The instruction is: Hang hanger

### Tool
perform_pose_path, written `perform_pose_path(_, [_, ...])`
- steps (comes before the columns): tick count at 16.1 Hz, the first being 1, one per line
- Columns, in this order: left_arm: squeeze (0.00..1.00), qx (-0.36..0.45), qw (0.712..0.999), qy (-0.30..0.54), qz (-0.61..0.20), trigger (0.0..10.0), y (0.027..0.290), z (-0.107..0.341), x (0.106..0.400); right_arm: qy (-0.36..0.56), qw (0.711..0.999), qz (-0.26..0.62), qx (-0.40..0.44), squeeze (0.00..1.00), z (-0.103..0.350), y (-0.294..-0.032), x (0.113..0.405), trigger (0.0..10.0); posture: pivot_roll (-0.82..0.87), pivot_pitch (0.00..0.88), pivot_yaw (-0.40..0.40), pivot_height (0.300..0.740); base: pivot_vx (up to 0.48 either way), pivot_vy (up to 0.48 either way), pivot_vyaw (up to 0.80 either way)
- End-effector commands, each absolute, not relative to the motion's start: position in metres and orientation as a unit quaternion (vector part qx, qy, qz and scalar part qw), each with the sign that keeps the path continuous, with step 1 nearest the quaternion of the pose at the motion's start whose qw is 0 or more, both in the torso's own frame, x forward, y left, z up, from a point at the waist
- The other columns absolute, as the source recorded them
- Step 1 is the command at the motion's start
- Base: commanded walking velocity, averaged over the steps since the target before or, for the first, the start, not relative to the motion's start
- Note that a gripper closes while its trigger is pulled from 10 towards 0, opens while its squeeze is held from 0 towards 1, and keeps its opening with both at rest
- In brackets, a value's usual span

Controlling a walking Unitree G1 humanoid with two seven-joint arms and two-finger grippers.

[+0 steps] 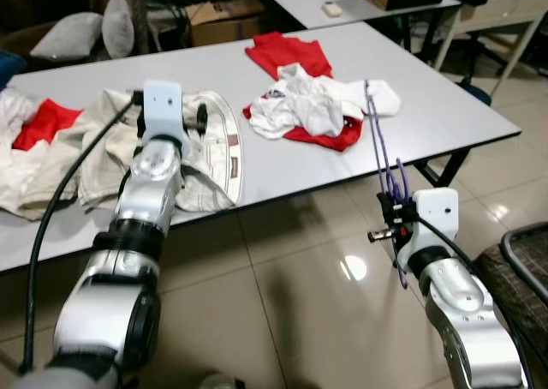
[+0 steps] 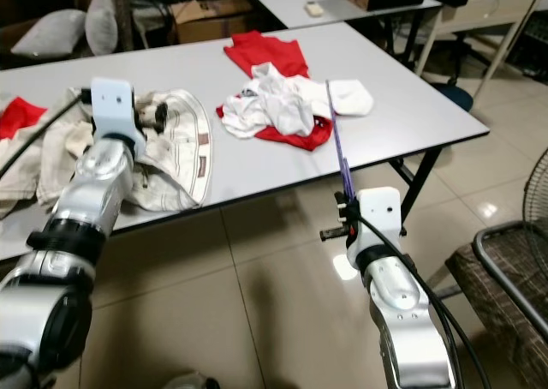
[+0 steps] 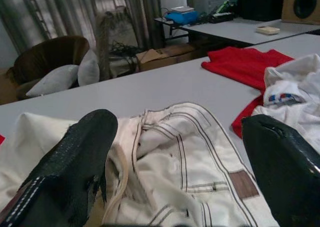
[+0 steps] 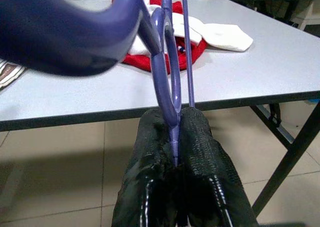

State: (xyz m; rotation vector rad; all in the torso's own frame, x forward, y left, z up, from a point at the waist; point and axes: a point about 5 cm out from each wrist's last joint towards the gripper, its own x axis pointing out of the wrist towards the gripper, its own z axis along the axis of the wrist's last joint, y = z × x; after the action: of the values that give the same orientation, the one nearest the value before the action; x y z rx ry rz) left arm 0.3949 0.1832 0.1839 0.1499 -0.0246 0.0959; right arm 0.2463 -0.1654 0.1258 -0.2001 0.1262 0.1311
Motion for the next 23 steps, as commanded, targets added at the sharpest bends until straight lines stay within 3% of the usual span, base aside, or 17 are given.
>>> perform_pose_path(1, [0.0,0.079,0.995,-0.014,0.061,10.0,0.187,0.186,0.397,0.05,0.991,0.065,-0.102,0.0,0.132,-0.163,0.245,10.0,-0.1,0.06,0.058,0.74,0.0,0.0,0.0])
perform_pose_path(5, [0.0,0.094,0.986,0.053,0.128,10.0,0.204,0.178,0.403,0.066,0.989,0.083,-0.105,0.0,0.131,-0.157,0.233,10.0,-0.13,0.143,0.059,0.74,0.0,0.0,0.0])
perform_pose_path(8, [0.0,0.102,0.981,0.054,0.158,10.0,0.214,0.182,0.404,0.071,0.989,0.084,-0.103,0.0,0.132,-0.156,0.226,10.0,-0.14,0.183,0.067,0.74,0.0,0.0,0.0])
perform_pose_path(15, [0.0,0.17,0.953,0.029,0.248,10.0,0.243,0.2,0.401,0.081,0.989,0.077,-0.099,0.0,0.134,-0.155,0.223,10.0,-0.14,0.198,0.079,0.74,0.0,0.0,0.0])
perform_pose_path(22, [0.0,0.124,0.961,0.065,0.239,10.0,0.246,0.181,0.397,0.079,0.988,0.09,-0.098,0.0,0.135,-0.151,0.231,10.0,-0.13,0.196,0.062,0.74,0.0,0.0,0.0])
perform_pose_path(23, [0.0,0.115,0.96,0.071,0.243,0.0,0.247,0.181,0.396,0.079,0.988,0.086,-0.097,0.0,0.135,-0.152,0.229,10.0,-0.13,0.196,0.067,0.74,0.0,0.0,0.0])
